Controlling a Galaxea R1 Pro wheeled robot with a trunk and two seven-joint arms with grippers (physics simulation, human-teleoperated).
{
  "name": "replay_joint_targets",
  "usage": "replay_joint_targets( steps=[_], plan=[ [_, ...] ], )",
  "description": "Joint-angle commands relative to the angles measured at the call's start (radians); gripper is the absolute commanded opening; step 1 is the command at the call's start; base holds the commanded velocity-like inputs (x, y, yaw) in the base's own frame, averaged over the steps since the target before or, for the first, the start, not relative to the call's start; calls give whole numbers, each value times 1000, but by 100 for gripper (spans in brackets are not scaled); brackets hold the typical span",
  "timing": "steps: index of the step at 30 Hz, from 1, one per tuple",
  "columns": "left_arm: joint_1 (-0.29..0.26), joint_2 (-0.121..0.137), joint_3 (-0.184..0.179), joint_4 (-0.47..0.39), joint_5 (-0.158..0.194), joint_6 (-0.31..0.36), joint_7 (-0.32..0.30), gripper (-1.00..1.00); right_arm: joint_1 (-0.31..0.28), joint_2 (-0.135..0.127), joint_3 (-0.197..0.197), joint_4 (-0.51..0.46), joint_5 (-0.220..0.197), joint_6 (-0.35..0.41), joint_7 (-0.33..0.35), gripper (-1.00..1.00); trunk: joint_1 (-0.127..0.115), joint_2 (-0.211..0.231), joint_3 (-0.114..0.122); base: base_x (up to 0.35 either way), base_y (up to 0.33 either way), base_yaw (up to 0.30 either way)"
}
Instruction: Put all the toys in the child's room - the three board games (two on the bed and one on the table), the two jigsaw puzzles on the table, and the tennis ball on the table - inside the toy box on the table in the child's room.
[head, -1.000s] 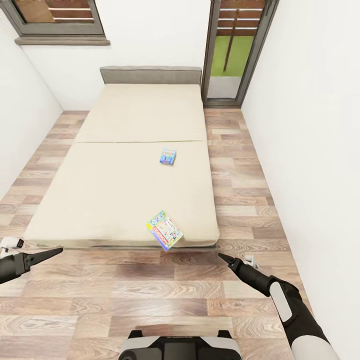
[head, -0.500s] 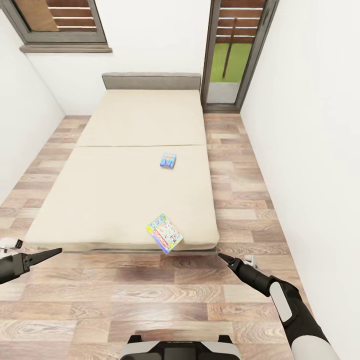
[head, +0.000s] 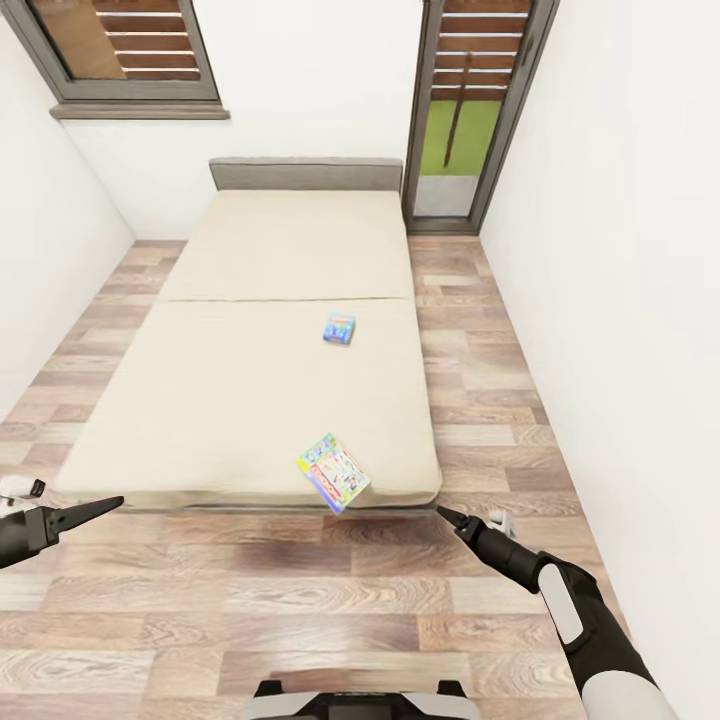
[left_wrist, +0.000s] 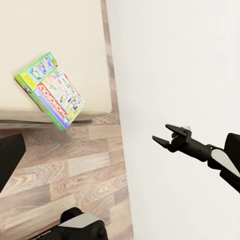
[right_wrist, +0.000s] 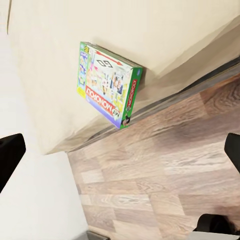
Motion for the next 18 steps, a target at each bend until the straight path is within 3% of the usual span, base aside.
replay_joint_targets(
  steps=[1,18],
  plan=[
    [-1,0,0,0,-1,11,-4,100,-1,0,-2,0,-3,7,1,100,1,-1,0,0,155,0],
    [1,-1,1,0,0,8,-4,100,-1,0,-1,0,-3,4,1,100,1,-1,29,0,35,0]
  ],
)
